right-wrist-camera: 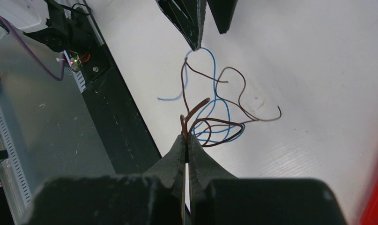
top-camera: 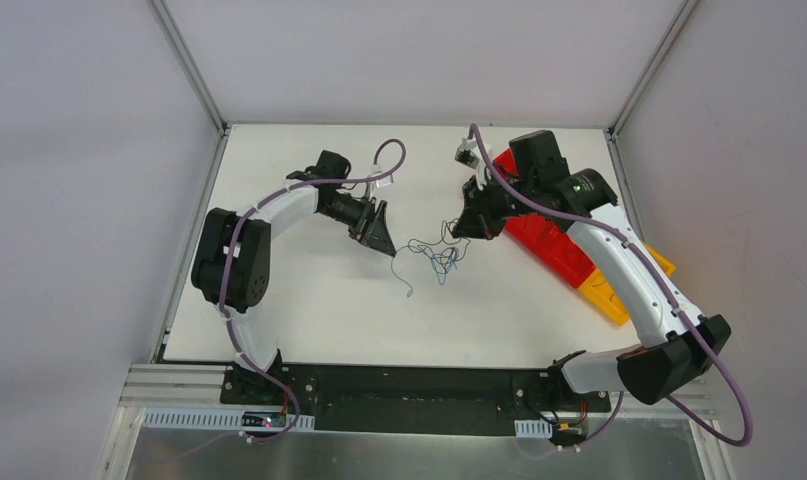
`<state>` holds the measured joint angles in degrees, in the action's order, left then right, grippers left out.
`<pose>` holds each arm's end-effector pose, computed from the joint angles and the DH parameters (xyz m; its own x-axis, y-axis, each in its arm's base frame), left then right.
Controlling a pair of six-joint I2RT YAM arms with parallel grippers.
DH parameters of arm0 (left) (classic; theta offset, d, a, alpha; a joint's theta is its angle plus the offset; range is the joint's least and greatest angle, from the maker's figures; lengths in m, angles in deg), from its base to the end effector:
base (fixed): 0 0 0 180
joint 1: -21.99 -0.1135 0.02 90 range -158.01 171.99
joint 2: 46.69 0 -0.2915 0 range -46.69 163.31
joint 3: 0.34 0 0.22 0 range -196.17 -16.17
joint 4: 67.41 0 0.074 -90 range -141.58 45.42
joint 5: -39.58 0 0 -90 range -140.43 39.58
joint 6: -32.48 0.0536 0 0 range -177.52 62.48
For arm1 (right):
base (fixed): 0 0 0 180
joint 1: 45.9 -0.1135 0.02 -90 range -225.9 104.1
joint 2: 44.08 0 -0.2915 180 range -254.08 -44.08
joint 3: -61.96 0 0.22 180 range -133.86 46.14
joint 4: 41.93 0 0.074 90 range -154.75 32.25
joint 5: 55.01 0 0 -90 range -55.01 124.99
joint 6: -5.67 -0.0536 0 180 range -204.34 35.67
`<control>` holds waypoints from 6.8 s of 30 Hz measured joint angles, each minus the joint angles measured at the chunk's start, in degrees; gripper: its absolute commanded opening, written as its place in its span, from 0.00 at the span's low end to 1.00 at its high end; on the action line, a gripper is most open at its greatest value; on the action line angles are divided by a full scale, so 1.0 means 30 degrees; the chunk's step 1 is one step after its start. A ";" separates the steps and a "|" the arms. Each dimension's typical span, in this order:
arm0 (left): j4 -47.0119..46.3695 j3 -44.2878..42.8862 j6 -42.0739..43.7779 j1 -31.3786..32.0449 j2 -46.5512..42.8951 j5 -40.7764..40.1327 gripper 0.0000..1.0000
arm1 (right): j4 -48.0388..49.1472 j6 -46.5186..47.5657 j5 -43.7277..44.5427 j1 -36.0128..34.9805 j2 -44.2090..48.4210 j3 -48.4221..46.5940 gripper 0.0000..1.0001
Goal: Untangle the cables
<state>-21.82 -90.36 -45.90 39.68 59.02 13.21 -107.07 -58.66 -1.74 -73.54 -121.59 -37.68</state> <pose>0.3262 -0.1545 0.2488 -0.7086 0.3199 -0.6289 0.7023 0.2327 -0.6728 0.2033 0.1426 0.4012 -0.2158 -0.5049 -0.8358 -0.9461 0.3200 0.0509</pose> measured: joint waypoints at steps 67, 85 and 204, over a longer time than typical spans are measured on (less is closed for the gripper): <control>-0.1654 0.2718 -0.6543 -1.1533 0.0692 -1.1256 0.00 | -0.5173 0.1370 0.0087 1.4826 -0.0714 -1.0535 0.00; -0.0554 0.1413 -0.5559 -1.3274 0.1056 -1.3274 0.00 | -0.2426 -0.1224 -0.0954 2.1806 -0.2586 -1.4418 0.00; 0.0947 -0.1880 -0.7337 -0.0546 -0.2273 -0.3446 0.00 | 0.1020 0.1705 -0.1144 1.1234 -0.4167 -0.1778 0.99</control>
<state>-18.98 -96.00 -67.91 38.04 52.20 2.87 -104.01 -53.55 -5.17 -39.83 -134.10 -43.01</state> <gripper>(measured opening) 0.009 0.982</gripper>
